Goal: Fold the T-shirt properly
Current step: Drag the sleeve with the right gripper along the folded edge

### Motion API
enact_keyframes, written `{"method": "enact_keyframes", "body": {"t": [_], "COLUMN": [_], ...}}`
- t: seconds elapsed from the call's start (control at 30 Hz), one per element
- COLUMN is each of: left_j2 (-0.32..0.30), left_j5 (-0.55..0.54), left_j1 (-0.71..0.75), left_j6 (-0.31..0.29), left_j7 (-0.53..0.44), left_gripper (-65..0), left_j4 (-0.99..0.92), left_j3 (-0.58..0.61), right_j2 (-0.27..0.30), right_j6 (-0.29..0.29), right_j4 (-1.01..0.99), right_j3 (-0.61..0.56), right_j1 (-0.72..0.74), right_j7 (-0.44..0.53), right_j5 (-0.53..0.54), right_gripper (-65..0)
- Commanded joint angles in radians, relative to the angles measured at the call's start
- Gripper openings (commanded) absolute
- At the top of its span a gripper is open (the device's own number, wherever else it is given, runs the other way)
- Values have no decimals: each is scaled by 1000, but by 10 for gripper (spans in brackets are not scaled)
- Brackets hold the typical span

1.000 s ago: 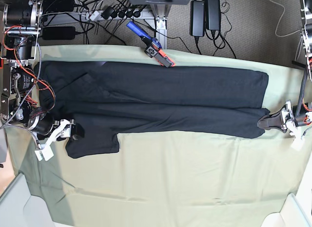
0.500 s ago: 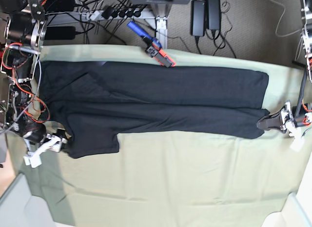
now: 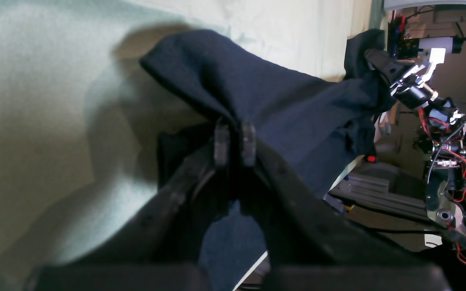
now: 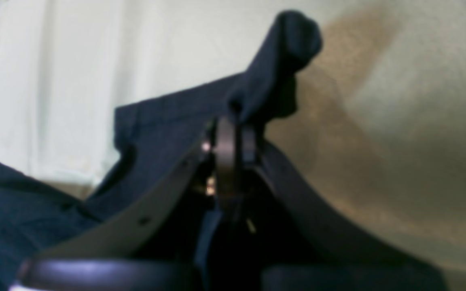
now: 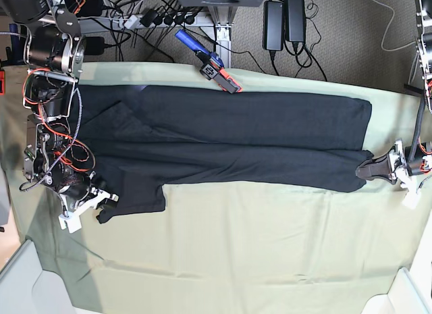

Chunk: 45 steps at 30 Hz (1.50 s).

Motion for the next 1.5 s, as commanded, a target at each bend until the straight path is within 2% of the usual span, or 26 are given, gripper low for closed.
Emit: {"method": "enact_keyframes", "body": {"t": [0.0,0.17,0.27,0.37,0.57,0.67,0.83,1.1,1.2,1.27,1.47], "left_j2": [-22,-22,-23,-24,-27,-27,-27,-27,-27,-27,-27], "left_j5": [-25,-25,-25,-25,-25,-25,-25,-25,-25,-25,-25], "left_j1": [-24,-24,-24,-24,-24,-24,-24,-24,-24,-24,-24], "left_j6": [-18,-18,-18,-18,-18,-18,-18,-18,-18,-18,-18], "left_j7": [-10,-10,-10,-10,-10,-10,-10,-10,-10,-10,-10], "left_gripper": [-650,-650,-650,-614,-614,-609,-532,-516,-421,-387,-387], "left_j4": [14,14,14,14,14,14,14,14,14,14,14], "left_j3": [-5,-5,-5,-5,-5,-5,-5,-5,-5,-5,-5], "right_j2": [16,17,26,42,77,82,89,108,132,143,152], "right_j6": [68,75,75,74,74,74,74,74,74,74,74], "right_j4": [39,200,337,474,656,683,682,683,683,683,683], "right_j3": [6,6,5,5,5,5,5,5,5,5,6], "right_j1": [32,7,-48,-129,-291,-333,-348,-356,-371,-383,-389], "right_j7": [11,-106,-176,-183,-182,-179,-177,-174,-174,-175,-148], "right_j5": [31,54,135,164,164,165,164,130,130,130,129], "right_gripper": [-650,-650,-650,-650,-650,-650,-650,-650,-650,-650,-650]}}
